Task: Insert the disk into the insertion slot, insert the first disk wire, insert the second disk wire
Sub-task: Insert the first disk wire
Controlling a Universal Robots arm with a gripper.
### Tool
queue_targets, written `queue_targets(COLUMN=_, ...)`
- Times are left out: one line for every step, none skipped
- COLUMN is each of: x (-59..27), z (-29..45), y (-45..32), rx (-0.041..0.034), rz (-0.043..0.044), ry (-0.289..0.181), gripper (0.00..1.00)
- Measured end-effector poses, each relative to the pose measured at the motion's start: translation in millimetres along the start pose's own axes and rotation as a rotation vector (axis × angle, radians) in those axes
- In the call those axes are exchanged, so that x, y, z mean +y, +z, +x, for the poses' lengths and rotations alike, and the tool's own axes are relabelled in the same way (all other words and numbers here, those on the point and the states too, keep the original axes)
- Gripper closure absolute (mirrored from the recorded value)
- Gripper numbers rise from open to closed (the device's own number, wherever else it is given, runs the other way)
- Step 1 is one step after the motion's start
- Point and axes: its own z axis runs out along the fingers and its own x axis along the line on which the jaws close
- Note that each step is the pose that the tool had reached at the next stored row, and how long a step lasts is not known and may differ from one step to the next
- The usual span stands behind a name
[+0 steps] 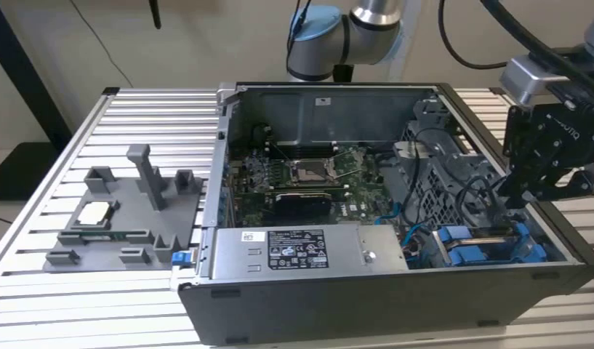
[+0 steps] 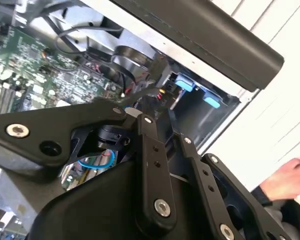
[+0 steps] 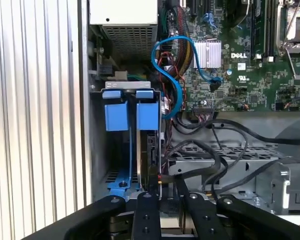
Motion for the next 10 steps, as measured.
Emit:
queue_targets(x=-0.3, z=0.0, y=0.0, rx=-0.018, rz=0.0006, ry=0.0, gripper=0.73)
queue_targets(x=-1.3, z=-0.1, y=-0.1, rx=-0.0333, rz=0.0008, ry=0.0, gripper=0.73)
queue_targets(x=-3.4, z=-0.2, y=-1.5, rx=-0.0394, rz=0.0005, ry=0.0, gripper=0.73)
queue_targets(x=-5.4, z=-0.4, y=-3.7, rx=-0.0404, rz=0.0006, ry=0.0, gripper=0.73)
queue_targets(x=-7.7, z=-0.5, y=-5.1, rx=-0.0414, rz=0.0005, ry=0.0, gripper=0.73)
queue_targets(x=-10.1, z=-0.6, y=-5.9, rx=-0.0429, rz=0.0005, ry=0.0, gripper=0.73)
queue_targets(x=-13.1, z=-0.7, y=-6.2, rx=-0.0472, rz=0.0004, ry=0.0, gripper=0.73)
queue_targets(x=-15.7, z=-0.8, y=-6.3, rx=-0.0524, rz=0.0003, ry=0.0, gripper=0.73)
queue_targets(x=-18.1, z=-0.8, y=-6.2, rx=-0.0576, rz=0.0001, ry=0.0, gripper=0.73)
queue_targets(x=-20.6, z=-0.9, y=-6.3, rx=-0.0624, rz=0.0, ry=0.0, gripper=0.73)
